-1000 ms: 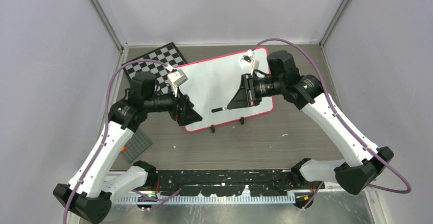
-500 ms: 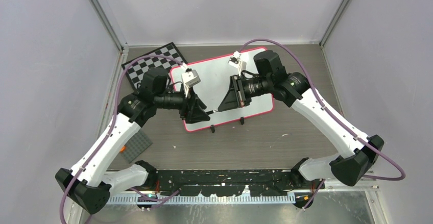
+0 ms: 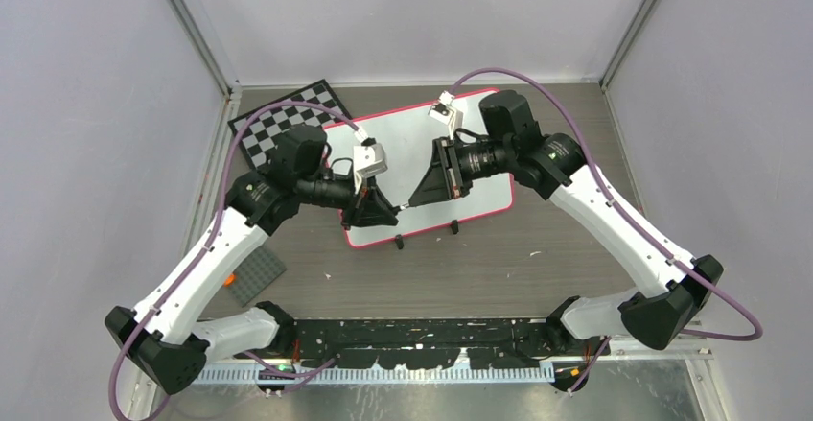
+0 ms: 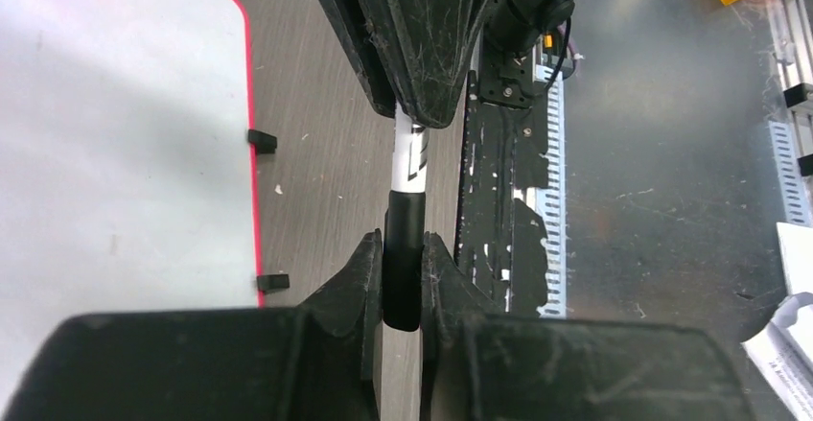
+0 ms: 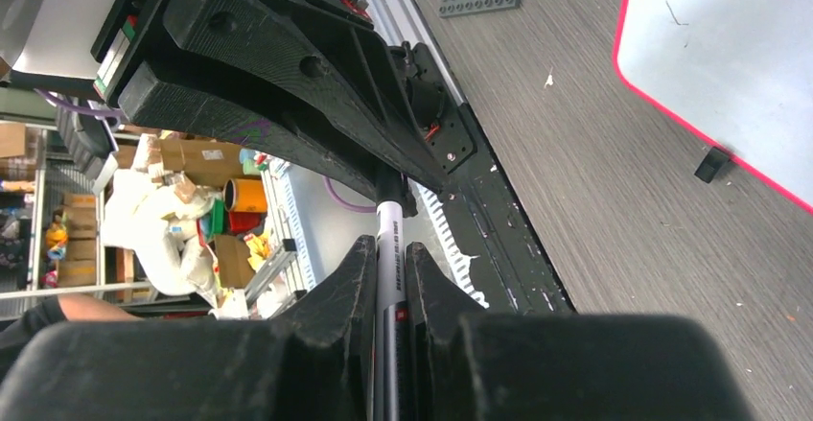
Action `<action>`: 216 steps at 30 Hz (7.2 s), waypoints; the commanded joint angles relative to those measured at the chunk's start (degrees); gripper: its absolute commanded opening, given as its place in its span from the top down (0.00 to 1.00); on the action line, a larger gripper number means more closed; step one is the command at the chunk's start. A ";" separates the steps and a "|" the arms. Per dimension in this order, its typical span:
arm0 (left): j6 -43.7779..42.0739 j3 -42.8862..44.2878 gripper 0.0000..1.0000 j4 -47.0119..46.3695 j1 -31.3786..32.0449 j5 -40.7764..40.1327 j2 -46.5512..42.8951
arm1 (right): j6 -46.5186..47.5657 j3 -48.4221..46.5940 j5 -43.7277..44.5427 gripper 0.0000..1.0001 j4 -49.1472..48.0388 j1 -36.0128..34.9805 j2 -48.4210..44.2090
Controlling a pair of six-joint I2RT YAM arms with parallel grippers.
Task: Write a sentence on the whiteboard
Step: Open the whiteboard marker at the center of the board, then place the pen cap at the center of the board, then write a sentence on the whiteboard.
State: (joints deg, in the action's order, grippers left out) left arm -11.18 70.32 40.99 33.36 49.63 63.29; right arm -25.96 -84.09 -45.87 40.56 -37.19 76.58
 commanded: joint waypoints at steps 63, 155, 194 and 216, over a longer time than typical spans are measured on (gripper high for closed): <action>-23.63 -14.58 0.40 9.30 -38.60 -29.21 12.40 | 16.89 8.95 22.57 1.00 3.28 14.83 -9.06; 6.76 24.93 0.42 18.19 -36.83 8.98 26.62 | 20.42 -3.60 21.33 1.00 -20.63 4.94 6.73; 13.73 20.85 0.65 7.45 -38.85 10.48 31.65 | 27.02 -11.57 29.62 1.00 -28.39 -8.75 19.55; 13.38 21.91 0.88 7.04 -37.14 10.85 32.93 | 29.34 -14.46 34.09 1.00 -26.48 -9.78 22.78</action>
State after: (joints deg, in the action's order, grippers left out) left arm 2.07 89.89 49.41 -4.03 59.79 96.23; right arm 2.24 -95.44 -14.13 15.51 -46.57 99.07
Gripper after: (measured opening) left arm 0.184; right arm 0.186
